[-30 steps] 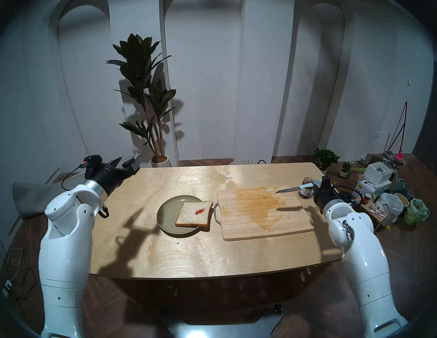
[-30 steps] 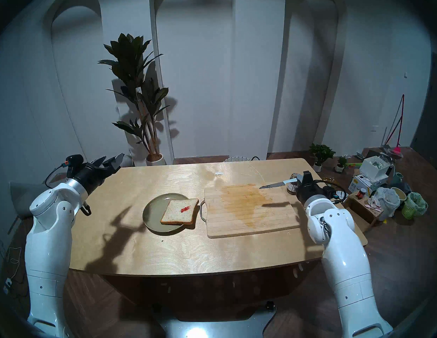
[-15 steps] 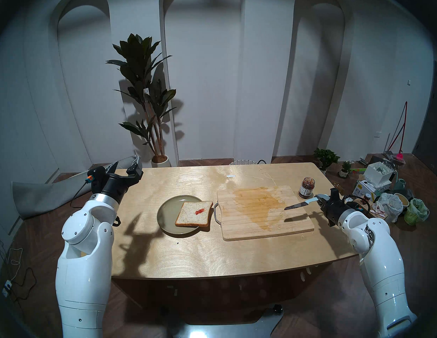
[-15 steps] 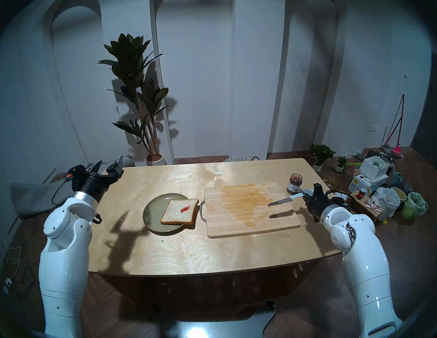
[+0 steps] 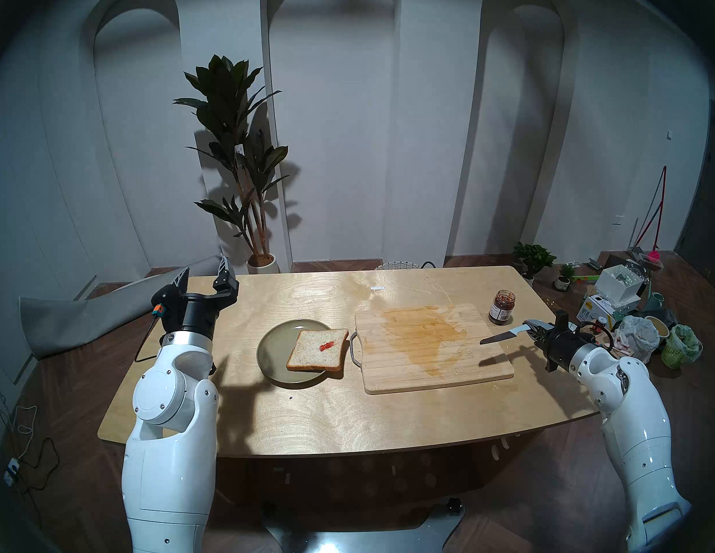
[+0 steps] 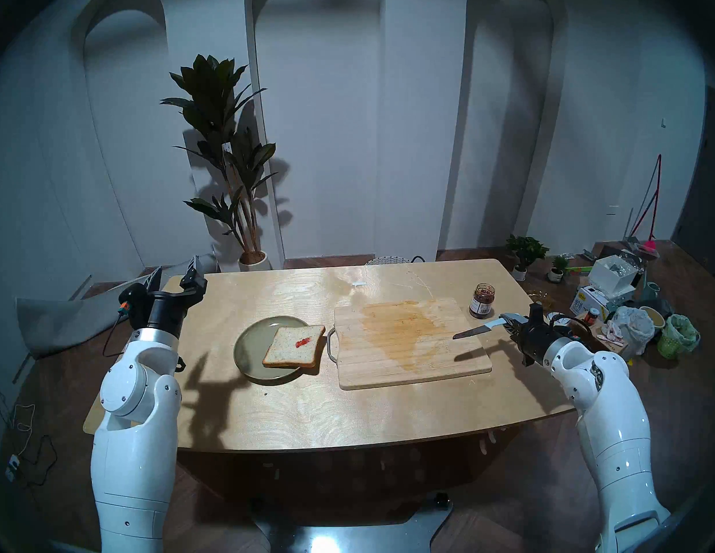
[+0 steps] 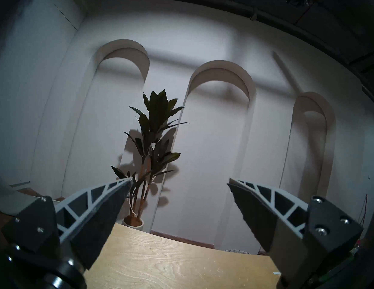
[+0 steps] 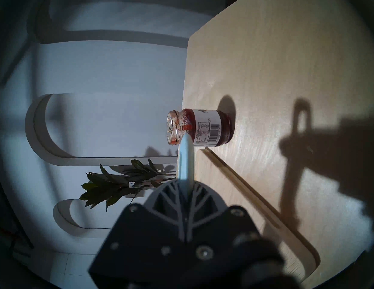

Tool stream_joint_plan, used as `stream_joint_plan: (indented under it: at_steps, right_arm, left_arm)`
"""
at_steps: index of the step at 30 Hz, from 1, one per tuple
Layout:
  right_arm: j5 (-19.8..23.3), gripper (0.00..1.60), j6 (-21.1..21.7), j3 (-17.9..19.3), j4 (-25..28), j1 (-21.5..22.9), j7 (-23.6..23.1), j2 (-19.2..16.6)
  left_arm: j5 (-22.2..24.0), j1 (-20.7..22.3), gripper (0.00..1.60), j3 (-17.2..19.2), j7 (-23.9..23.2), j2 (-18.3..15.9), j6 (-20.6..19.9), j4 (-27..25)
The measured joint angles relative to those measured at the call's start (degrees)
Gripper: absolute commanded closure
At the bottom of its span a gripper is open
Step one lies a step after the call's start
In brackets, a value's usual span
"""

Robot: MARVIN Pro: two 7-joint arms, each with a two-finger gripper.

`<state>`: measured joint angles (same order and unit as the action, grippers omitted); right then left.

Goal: Spread jam over the slice of bread with the knife

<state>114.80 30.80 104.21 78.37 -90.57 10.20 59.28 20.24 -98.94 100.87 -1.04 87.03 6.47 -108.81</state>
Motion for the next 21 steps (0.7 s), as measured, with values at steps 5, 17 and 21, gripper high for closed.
stream_joint_plan:
  at_steps: [5,17,21]
  right_arm:
    - [-0.9,1.6,0.4,-0.6,-3.0,2.0,-1.2,-0.6]
    - [-9.5,1.6,-1.9,-5.8,-8.2,6.9,-6.2,-1.0]
    - [-12.4,1.6,-3.9,-6.8,-8.3,7.1,-9.2,-1.0]
  left_arm:
    - [-0.4,0.3,0.0,-0.4,0.7,0.7,2.7,1.5]
    - [-0.7,0.8,0.0,-0.5,1.9,1.9,6.6,3.2]
    - [-0.6,0.8,0.0,-0.5,1.7,2.0,7.1,3.3]
